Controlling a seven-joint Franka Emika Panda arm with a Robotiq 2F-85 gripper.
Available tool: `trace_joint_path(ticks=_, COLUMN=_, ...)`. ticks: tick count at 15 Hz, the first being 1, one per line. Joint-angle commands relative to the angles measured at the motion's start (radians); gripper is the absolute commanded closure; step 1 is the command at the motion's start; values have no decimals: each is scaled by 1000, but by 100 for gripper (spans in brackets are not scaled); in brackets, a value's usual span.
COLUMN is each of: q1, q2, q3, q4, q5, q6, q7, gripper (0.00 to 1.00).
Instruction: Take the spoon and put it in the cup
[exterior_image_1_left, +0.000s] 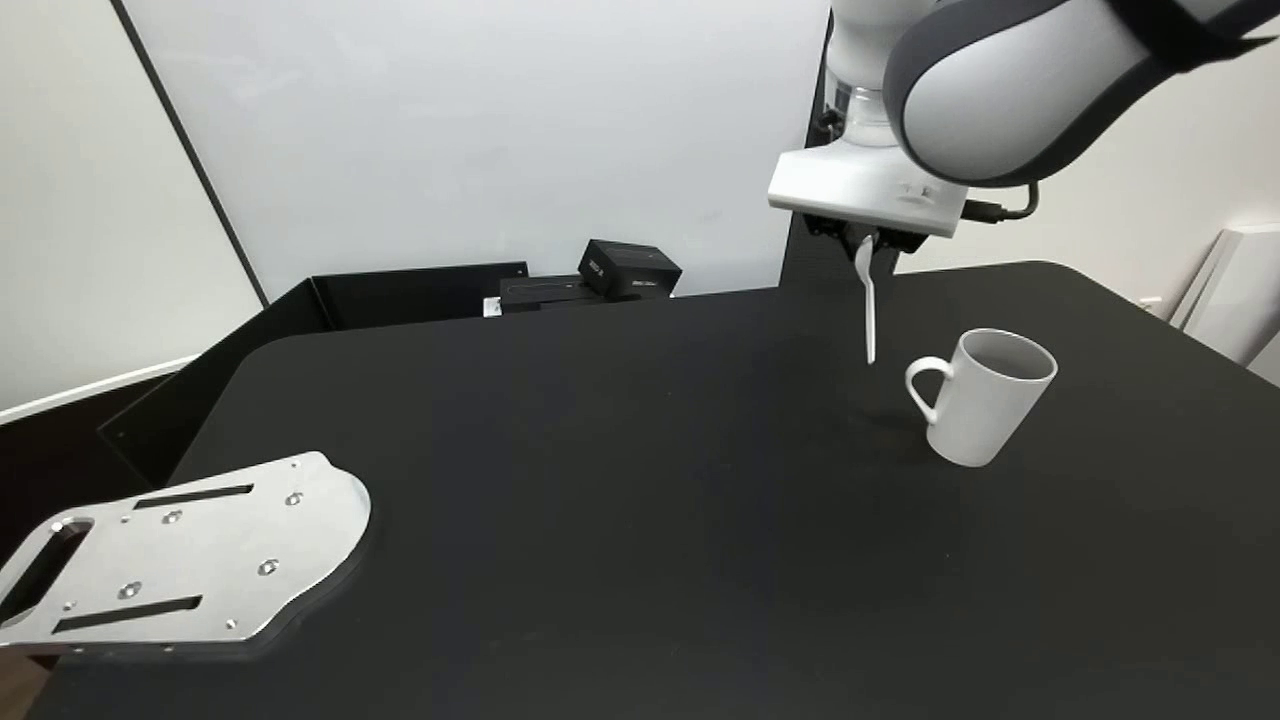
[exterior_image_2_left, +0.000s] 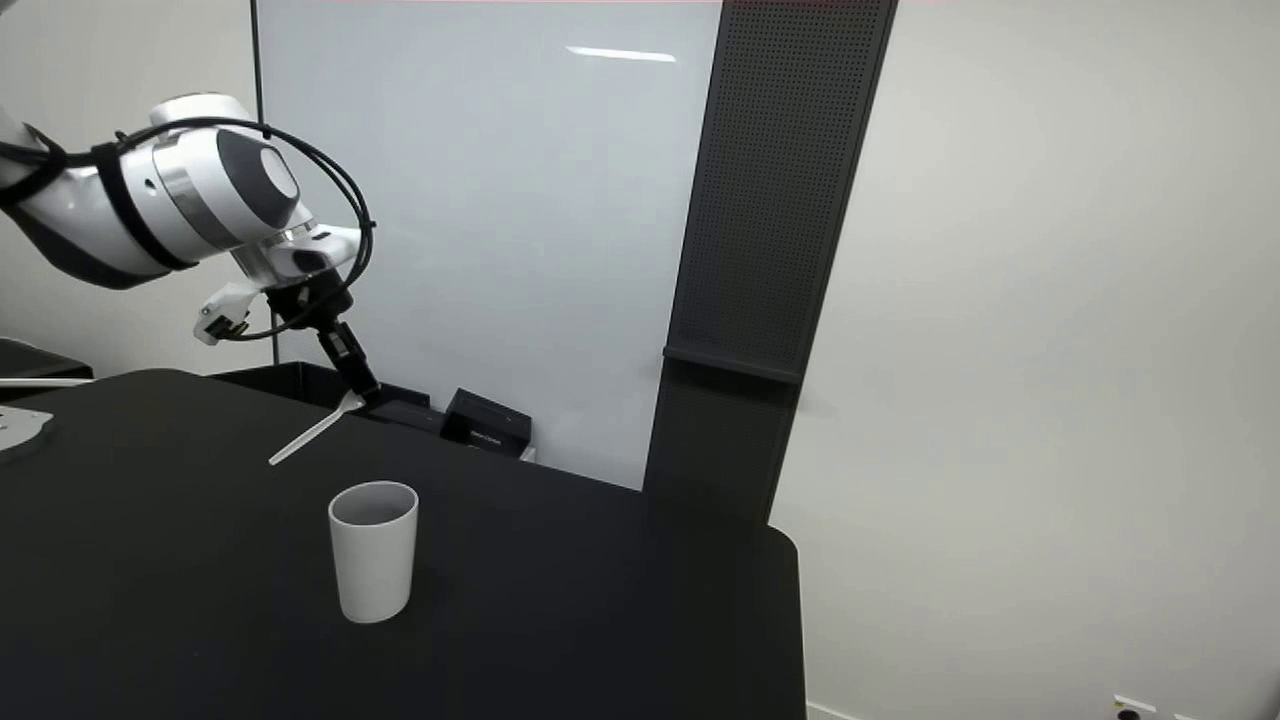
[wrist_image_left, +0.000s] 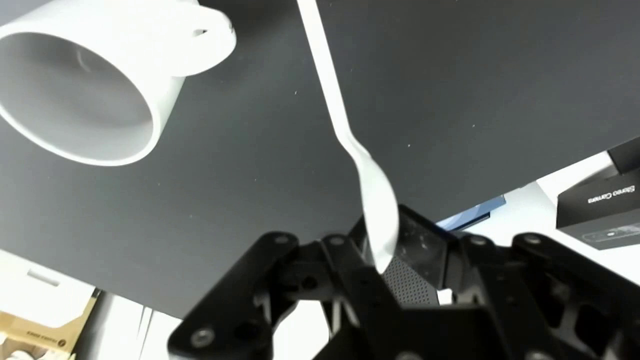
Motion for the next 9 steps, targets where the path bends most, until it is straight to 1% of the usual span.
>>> trace_joint_path(ticks=1, q1=32, q2=-74, q3=-50, q4=-73, q5=-176, q6=-12, q7=166, gripper=97)
trace_joint_path(ticks=3, q1=32, q2=-94, q3=-64, q4=-98, q5=-306, q6=-14, q7=272, gripper=97)
trace_joint_path(ticks=4, q1=22, q2=-108, q3=-57, q4=-111, q5=-367, q6=-29, q7=318, gripper=97)
trace_joint_path(ticks=7, q1=-16, q2=-152, q3=-18, q4=-152, q5=-546, q6=-88, q7=453, gripper=97)
trace_joint_path(ticks=9, q1=-51, q2=-179, q3=26, q4=-180, q5=-628, q6=-148, q7=515, gripper=97)
